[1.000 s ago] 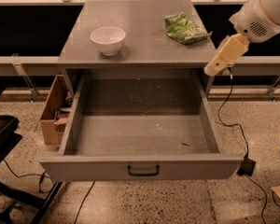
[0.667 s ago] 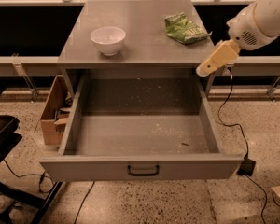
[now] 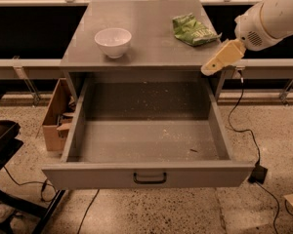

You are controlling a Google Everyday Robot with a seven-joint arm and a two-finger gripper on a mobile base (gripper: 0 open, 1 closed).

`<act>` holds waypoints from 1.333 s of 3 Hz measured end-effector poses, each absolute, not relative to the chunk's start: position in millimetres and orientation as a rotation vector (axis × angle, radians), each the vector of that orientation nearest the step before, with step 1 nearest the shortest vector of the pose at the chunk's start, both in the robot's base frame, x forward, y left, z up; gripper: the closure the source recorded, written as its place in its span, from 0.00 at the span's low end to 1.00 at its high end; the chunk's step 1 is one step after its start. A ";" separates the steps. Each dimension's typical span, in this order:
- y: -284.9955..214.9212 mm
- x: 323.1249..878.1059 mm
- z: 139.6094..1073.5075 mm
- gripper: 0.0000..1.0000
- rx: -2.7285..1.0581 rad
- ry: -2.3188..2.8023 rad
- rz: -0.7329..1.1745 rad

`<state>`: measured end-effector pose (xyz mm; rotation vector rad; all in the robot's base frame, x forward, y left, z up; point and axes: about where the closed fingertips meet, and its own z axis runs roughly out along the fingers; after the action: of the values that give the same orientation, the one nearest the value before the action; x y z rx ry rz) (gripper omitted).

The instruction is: Place green jalapeno chip bag into top drawer

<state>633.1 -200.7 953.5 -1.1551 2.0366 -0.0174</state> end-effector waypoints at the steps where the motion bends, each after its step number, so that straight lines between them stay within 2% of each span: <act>1: -192.0 695.2 965.2 0.00 -1.027 1.915 -0.006; 3: -215.6 810.9 1003.7 0.00 -0.717 1.751 0.021; 4: -234.8 849.1 993.4 0.00 -0.539 1.762 0.070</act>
Offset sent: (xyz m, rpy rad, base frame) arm 0.1662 -0.0074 0.0746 0.2750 -0.4081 -0.1271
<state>849.1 -234.8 993.4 -0.5394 1.7622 0.0696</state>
